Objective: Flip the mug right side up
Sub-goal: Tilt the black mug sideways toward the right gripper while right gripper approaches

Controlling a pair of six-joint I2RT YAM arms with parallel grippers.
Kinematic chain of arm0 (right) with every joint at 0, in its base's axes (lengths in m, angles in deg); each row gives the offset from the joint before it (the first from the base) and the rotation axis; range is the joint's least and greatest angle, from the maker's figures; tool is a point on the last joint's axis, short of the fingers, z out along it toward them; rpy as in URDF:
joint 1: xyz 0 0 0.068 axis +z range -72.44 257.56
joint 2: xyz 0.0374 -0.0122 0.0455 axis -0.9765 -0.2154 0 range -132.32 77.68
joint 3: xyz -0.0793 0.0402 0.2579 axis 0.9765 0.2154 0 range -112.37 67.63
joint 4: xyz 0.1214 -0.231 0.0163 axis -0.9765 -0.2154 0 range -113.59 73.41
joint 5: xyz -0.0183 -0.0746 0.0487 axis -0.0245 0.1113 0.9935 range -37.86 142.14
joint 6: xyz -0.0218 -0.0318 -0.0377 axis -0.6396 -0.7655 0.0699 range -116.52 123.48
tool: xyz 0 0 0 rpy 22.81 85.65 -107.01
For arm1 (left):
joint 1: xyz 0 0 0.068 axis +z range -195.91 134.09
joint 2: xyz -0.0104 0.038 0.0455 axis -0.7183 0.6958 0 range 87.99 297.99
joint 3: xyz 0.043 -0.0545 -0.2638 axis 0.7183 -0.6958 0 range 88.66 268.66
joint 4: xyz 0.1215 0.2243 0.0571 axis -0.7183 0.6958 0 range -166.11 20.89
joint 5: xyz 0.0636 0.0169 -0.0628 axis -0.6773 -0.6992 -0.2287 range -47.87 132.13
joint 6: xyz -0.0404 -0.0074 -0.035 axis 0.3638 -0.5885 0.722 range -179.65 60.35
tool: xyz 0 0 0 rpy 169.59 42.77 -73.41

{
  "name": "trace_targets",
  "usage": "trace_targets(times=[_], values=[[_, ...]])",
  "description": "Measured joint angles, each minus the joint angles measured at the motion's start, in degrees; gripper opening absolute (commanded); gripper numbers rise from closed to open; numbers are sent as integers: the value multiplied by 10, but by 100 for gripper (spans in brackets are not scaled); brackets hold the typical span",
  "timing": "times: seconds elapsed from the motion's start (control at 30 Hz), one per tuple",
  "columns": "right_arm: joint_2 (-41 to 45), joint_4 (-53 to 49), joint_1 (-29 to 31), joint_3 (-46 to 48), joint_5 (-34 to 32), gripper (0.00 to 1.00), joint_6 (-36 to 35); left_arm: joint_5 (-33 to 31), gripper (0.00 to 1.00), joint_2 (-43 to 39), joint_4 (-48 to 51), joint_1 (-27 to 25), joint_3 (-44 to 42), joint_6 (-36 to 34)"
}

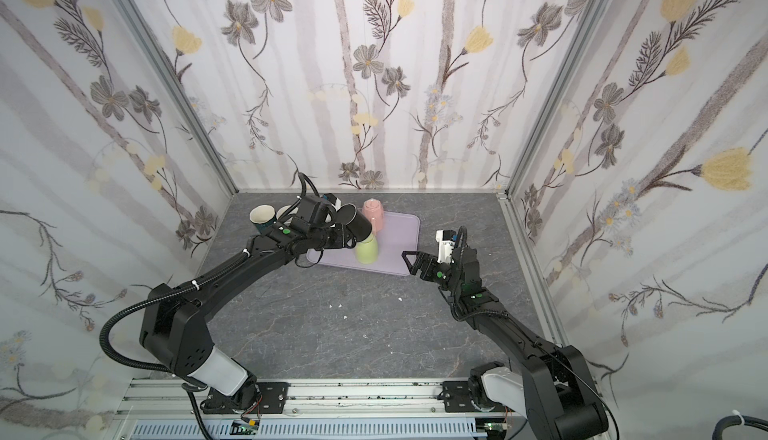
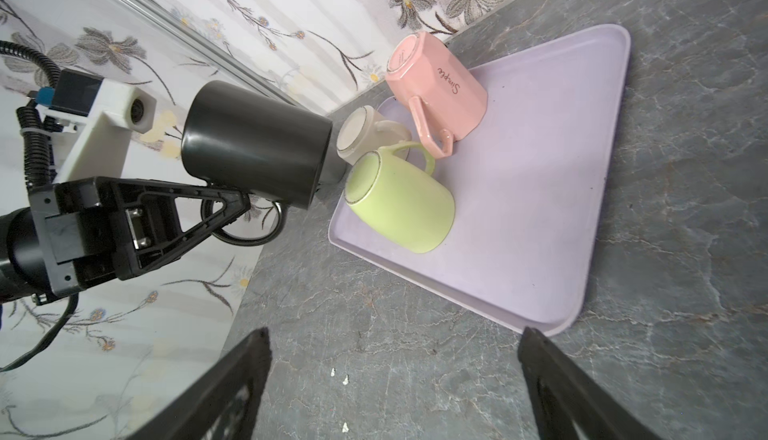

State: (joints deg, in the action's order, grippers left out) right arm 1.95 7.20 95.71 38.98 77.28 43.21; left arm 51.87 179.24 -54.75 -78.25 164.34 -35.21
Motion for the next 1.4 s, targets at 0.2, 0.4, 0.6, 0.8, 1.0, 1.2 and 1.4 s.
trace_targets(times=[0.2,0.4,0.6,0.8,1.0,1.2,1.4], values=[[-2,10,7,-12,2,90,3,42,0,0,-39,-5,0,28],[-5,38,10,-14,18,87,18,78,0,-1,-76,-15,0,46],[-6,74,13,-20,38,79,28,118,0,-3,-129,-26,-6,73],[-13,101,14,-28,58,74,37,150,0,0,-170,-40,-6,86],[-23,131,14,-30,67,69,48,171,0,9,-194,-51,-4,99],[-39,169,14,-30,81,64,57,189,0,14,-213,-60,-2,104],[-47,207,10,-30,94,58,67,207,0,15,-229,-66,-3,115]])
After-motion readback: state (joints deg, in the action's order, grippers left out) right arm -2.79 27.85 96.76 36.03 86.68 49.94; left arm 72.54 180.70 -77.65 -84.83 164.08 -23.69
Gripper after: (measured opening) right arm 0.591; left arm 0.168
